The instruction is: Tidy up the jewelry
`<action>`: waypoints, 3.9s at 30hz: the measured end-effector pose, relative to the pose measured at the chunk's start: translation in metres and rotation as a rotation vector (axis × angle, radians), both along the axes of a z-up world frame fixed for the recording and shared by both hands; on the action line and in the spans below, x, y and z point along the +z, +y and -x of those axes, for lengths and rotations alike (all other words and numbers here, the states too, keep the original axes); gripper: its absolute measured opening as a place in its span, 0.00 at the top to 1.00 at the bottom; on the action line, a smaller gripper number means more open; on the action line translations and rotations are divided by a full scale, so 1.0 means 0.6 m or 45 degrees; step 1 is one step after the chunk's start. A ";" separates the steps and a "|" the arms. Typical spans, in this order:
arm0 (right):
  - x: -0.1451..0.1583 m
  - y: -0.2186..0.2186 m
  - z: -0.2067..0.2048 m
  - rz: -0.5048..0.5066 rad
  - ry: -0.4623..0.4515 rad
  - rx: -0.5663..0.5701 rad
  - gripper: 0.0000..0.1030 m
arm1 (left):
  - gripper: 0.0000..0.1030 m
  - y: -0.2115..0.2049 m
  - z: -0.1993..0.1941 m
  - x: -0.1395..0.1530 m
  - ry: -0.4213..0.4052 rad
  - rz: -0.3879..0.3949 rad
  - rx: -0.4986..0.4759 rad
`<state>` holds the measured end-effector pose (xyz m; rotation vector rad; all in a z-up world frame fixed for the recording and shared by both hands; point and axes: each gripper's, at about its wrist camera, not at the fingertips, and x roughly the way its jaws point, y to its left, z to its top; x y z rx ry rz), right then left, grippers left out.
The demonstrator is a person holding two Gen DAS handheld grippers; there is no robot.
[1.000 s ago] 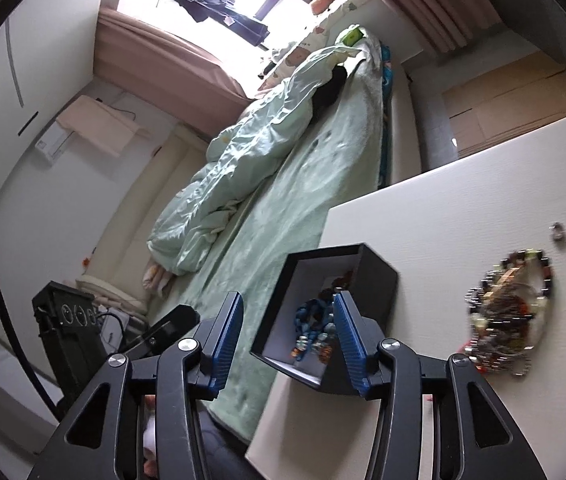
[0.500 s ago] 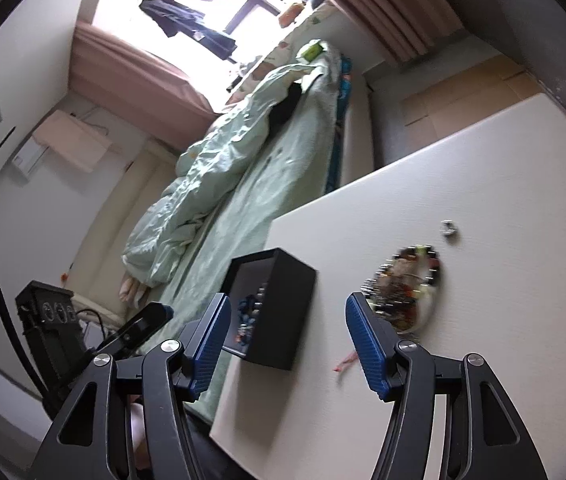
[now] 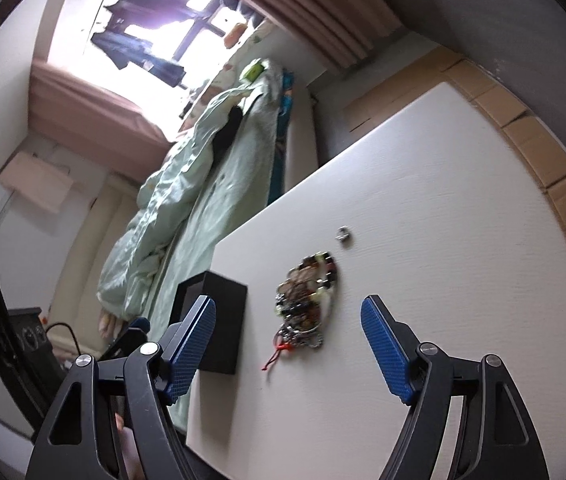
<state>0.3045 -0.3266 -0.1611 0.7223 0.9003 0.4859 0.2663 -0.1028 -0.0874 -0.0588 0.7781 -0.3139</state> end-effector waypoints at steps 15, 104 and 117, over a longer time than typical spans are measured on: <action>-0.010 -0.046 0.006 -0.022 0.036 -0.103 0.30 | 0.68 -0.109 -0.057 -0.073 0.146 -0.127 -0.182; -0.006 0.105 -0.059 0.172 0.135 -0.036 0.93 | 0.92 0.183 -0.038 0.038 0.027 0.142 0.077; -0.010 0.122 -0.101 0.299 0.191 0.010 0.65 | 0.92 0.208 -0.052 0.005 0.037 0.175 0.110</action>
